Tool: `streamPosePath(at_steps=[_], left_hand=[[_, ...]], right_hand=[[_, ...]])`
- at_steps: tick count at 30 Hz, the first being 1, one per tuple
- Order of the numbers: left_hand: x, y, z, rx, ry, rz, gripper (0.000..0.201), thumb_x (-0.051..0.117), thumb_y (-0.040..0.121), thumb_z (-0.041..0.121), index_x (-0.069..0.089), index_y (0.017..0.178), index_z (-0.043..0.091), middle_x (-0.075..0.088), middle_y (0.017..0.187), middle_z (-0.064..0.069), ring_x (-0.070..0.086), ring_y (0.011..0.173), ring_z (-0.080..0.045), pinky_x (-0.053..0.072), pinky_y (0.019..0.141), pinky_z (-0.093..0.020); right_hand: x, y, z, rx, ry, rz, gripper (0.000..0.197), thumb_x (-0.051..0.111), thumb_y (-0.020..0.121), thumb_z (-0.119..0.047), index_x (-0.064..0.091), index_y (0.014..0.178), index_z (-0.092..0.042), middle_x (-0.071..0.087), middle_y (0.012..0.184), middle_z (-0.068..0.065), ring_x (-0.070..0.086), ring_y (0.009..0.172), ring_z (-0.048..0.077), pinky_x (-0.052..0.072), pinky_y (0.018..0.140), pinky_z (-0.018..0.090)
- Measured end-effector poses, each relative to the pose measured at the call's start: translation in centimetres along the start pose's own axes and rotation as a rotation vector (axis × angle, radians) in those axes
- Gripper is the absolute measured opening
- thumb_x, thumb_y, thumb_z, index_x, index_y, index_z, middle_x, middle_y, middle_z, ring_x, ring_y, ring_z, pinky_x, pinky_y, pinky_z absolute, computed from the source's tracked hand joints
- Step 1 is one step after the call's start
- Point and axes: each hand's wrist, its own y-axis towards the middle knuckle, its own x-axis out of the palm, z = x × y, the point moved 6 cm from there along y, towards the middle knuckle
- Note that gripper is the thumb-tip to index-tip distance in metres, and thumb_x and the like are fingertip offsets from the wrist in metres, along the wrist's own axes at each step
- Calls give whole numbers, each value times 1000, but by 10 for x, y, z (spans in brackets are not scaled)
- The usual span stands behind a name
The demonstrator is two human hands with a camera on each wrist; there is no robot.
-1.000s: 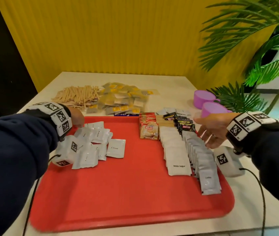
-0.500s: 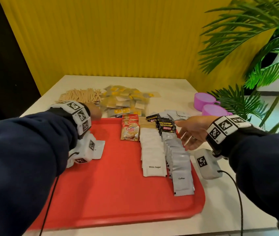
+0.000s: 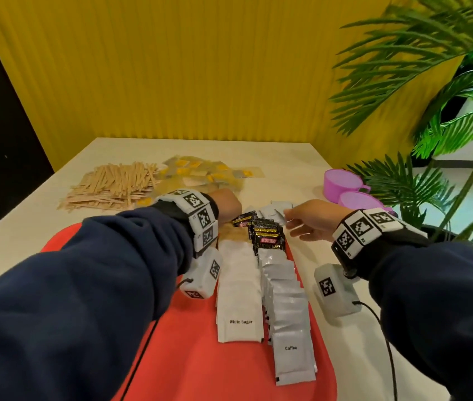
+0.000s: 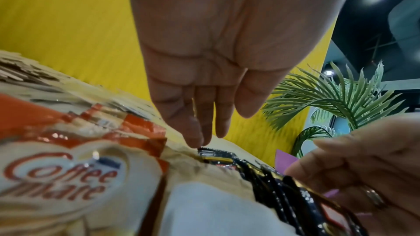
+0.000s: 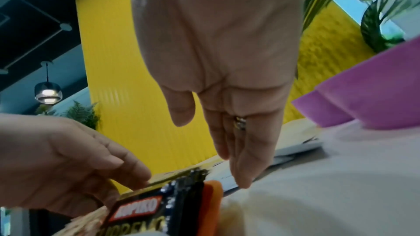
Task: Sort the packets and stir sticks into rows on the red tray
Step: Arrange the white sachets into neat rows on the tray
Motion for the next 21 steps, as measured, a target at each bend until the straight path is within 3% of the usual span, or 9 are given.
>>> streamPosePath(at_steps=[1, 2, 4, 8, 10, 14, 18, 21], left_hand=[[6, 4, 1, 112, -6, 28, 25, 42, 96, 10, 59, 110, -3, 59, 101, -8, 60, 100, -24, 40, 77, -21], [7, 3, 0, 44, -150, -4, 22, 44, 96, 11, 60, 106, -1, 60, 96, -8, 61, 91, -22, 46, 73, -22], [2, -2, 8, 71, -209, 28, 17, 45, 96, 12, 59, 99, 3, 58, 88, -8, 55, 71, -16, 43, 60, -22], [1, 1, 9, 55, -349, 22, 32, 46, 96, 14, 54, 123, -1, 56, 107, -11, 49, 63, -13, 40, 56, -22], [4, -1, 14, 56, -391, 19, 33, 47, 96, 15, 53, 125, 1, 52, 106, -8, 48, 65, -12, 43, 51, -21], [10, -3, 23, 22, -499, -25, 32, 45, 97, 16, 54, 125, 3, 57, 113, -10, 56, 75, -16, 44, 62, -20], [11, -3, 27, 15, -540, -45, 33, 45, 97, 18, 53, 126, 7, 56, 123, -10, 59, 89, -19, 45, 63, -21], [12, -4, 24, -6, -595, -52, 34, 46, 96, 20, 52, 128, 8, 52, 124, -8, 60, 83, -18, 47, 61, -22]], right_hand=[[3, 4, -1, 5, 45, -22, 21, 49, 96, -29, 54, 86, -11, 55, 81, 4, 52, 72, 15, 42, 65, 24], [6, 8, -2, 10, 95, -40, 24, 49, 96, -31, 52, 82, -12, 53, 78, 3, 50, 70, 14, 41, 64, 24], [10, 12, -4, 13, 180, -54, 28, 47, 96, -35, 50, 80, -13, 49, 74, 2, 47, 67, 14, 39, 64, 24], [11, 16, -4, 12, 240, -54, 31, 44, 96, -40, 49, 87, -11, 48, 80, 5, 46, 70, 15, 40, 63, 25], [12, 16, -3, 15, 265, -57, 32, 44, 96, -40, 49, 93, -9, 49, 83, 6, 46, 72, 16, 41, 65, 25], [12, 15, -2, 22, 291, -74, 35, 44, 96, -42, 51, 93, -8, 50, 88, 8, 48, 78, 17, 42, 66, 25], [13, 13, -5, 22, 296, -92, 36, 44, 95, -44, 53, 96, -9, 51, 98, 8, 48, 90, 19, 42, 71, 27], [17, 12, -7, 14, 313, -110, 42, 46, 94, -45, 53, 109, -6, 51, 106, 9, 48, 96, 19, 41, 79, 29]])
